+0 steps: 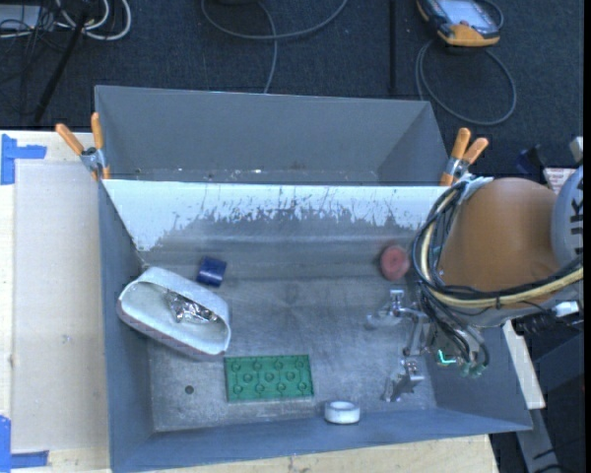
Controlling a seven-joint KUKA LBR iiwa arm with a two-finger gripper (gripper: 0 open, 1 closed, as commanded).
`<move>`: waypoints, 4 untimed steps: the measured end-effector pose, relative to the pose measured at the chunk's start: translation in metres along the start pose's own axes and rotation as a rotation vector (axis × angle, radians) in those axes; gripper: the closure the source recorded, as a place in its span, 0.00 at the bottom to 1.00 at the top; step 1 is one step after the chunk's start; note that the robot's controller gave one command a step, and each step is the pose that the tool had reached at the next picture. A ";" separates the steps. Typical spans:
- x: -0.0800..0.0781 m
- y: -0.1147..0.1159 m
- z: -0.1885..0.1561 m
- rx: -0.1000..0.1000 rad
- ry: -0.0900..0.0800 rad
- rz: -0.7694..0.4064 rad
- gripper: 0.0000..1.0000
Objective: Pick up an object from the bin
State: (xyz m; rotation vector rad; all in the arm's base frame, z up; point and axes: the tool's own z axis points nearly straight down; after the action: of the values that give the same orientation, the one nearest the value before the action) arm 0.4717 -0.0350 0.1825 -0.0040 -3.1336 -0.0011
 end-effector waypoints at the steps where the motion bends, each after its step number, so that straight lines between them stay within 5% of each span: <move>1: -0.031 0.000 0.030 0.001 -0.007 -0.082 0.00; 2: -0.048 0.140 0.078 -0.003 -0.005 0.070 0.00; 3: -0.021 0.159 0.109 0.002 -0.020 0.055 0.00; 4: -0.024 0.159 0.106 -0.001 -0.026 0.053 1.00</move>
Offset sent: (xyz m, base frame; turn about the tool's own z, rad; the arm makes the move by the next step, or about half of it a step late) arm 0.0298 -0.0016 -0.0286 -0.0806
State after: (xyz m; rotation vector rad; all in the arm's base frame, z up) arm 0.4949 0.1245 0.0763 -0.0885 -3.1587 -0.0024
